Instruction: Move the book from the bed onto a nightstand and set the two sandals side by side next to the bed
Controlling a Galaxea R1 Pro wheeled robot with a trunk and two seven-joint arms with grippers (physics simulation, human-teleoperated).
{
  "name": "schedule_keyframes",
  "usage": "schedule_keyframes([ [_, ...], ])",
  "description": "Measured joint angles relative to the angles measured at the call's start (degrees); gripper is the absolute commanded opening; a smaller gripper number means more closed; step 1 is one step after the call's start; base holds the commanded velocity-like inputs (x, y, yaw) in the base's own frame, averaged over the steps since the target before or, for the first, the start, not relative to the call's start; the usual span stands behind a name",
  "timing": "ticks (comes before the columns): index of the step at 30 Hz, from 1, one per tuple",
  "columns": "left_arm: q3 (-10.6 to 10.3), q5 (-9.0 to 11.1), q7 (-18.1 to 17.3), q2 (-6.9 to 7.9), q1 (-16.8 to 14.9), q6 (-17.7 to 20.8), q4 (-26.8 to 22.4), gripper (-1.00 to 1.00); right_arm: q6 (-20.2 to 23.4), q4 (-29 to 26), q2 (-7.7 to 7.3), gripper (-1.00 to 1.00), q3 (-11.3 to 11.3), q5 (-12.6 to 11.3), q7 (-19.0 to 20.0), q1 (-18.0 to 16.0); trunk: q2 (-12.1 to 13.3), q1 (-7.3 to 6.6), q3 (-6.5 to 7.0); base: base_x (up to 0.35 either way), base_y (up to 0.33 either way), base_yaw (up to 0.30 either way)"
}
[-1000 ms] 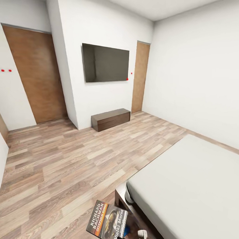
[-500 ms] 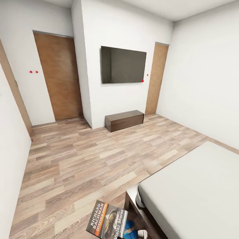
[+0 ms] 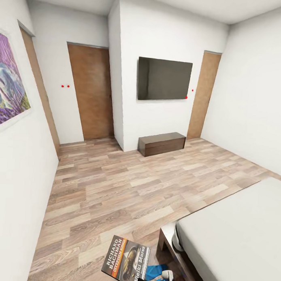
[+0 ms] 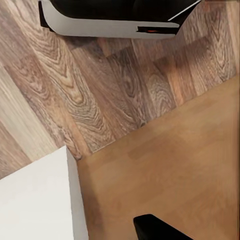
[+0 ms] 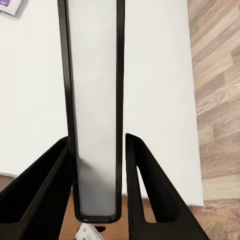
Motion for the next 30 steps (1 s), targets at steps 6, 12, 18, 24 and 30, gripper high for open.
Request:
schedule_keyframes([
  [6, 0.00, 0.00, -0.04, -0.06, 0.04, 0.00, 0.01, 1.00, 0.00, 0.00, 0.00, -1.00, 0.00, 0.00, 0.00, 0.00, 0.00, 0.00, 0.20, 0.000, 0.000, 0.272],
  [12, 0.00, -0.03, -0.04, -0.07, 0.02, 0.00, 0.02, 1.00, 0.00, -0.01, 0.00, -1.00, 0.00, 0.00, 0.00, 0.00, 0.00, 0.00, 0.40, 0.000, 0.000, 0.272],
  [18, 0.00, -0.07, -0.03, -0.07, 0.02, 0.00, 0.00, 1.00, 0.00, 0.01, 0.00, -1.00, 0.00, 0.00, 0.00, 0.00, 0.00, 0.00, 0.59, 0.000, 0.000, 0.272],
  [24, 0.00, -0.08, -0.02, -0.12, 0.03, 0.00, -0.05, 1.00, 0.00, 0.06, 0.00, -1.00, 0.00, 0.00, -0.02, 0.00, 0.00, 0.00, 0.79, 0.000, 0.000, 0.272],
  [30, -0.02, -0.09, -0.04, -0.15, 0.00, 0.00, -0.07, 1.00, 0.00, 0.06, 0.00, -1.00, 0.00, 0.00, 0.00, 0.00, -0.01, 0.00, 0.97, 0.000, 0.000, 0.264],
])
